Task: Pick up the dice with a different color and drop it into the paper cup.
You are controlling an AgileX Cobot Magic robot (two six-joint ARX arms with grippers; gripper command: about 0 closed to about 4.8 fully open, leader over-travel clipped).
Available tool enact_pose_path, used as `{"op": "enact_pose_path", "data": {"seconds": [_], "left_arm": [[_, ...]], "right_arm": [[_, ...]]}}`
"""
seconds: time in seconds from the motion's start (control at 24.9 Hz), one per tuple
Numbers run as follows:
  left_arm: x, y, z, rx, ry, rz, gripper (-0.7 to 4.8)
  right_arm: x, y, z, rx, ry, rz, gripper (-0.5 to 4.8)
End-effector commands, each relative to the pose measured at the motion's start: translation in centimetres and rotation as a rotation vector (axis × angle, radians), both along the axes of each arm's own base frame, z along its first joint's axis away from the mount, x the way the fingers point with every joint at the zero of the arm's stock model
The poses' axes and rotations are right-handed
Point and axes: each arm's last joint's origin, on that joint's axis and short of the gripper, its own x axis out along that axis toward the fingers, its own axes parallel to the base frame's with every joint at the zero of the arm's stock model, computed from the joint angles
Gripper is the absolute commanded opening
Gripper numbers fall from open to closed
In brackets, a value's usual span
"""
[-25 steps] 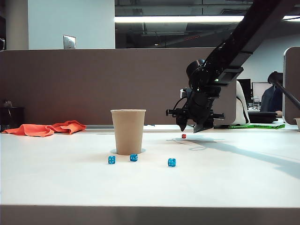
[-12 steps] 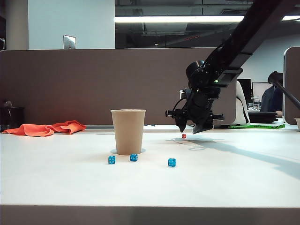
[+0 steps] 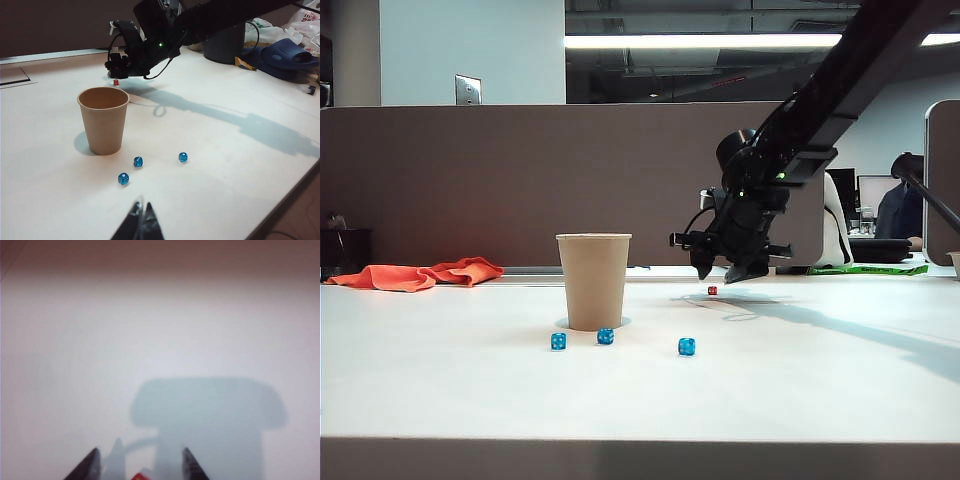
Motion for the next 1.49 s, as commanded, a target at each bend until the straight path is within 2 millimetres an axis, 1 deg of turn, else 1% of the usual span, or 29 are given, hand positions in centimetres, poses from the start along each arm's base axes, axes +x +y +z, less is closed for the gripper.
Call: {"op": "enact_pose_path", "data": {"seconds": [0.04,0.12,0.48,0.64,0.76,0.8,0.88,1.12,1.25,1.49], "left_arm": [[0.0,0.0,0.2,-0.005,-0.016,-0.007,-0.06],[0.0,0.0,0.2,-0.005,-0.016,-0.007,-0.06],[0.0,0.0,0.2,-0.004,-0.016,-0.004,-0.06],[0.0,0.0,0.2,-0.002,-0.019,-0.004,-0.06],[0.0,0.0,0.2,-0.002,-0.019,-0.004,-0.06],[0.0,0.0,0.2,-0.002,-0.019,-0.004,-0.06],[0.0,0.0,0.2,-0.002,-0.019,-0.004,-0.06],[0.0,0.0,0.2,-0.002,-0.019,-0.005,-0.06],[0.0,0.0,0.2,-0.002,-0.019,-0.005,-0.06],[0.0,0.0,0.2,-0.002,-0.018,-0.004,-0.06]], "right_arm": [[0.2,0.2,-0.6,0.009,-0.009,0.014,2.12],[0.3,0.2,-1.0,0.007,-0.004,0.013,2.12],[0.3,0.3,-0.9,0.011,-0.016,0.015,2.11],[0.1,1.0,-0.9,0.002,-0.02,0.032,2.0],[-0.2,1.8,-0.9,-0.046,-0.03,0.06,1.98],[-0.4,2.4,-1.0,-0.076,-0.035,0.063,1.97],[-0.5,2.6,-1.0,-0.085,-0.037,0.056,1.77],[-0.7,2.6,-1.2,-0.11,-0.02,0.03,1.69],[-0.7,2.5,-1.2,-0.115,-0.012,0.028,1.43],[-0.7,2.6,-1.2,-0.113,-0.015,0.03,1.34]]}}
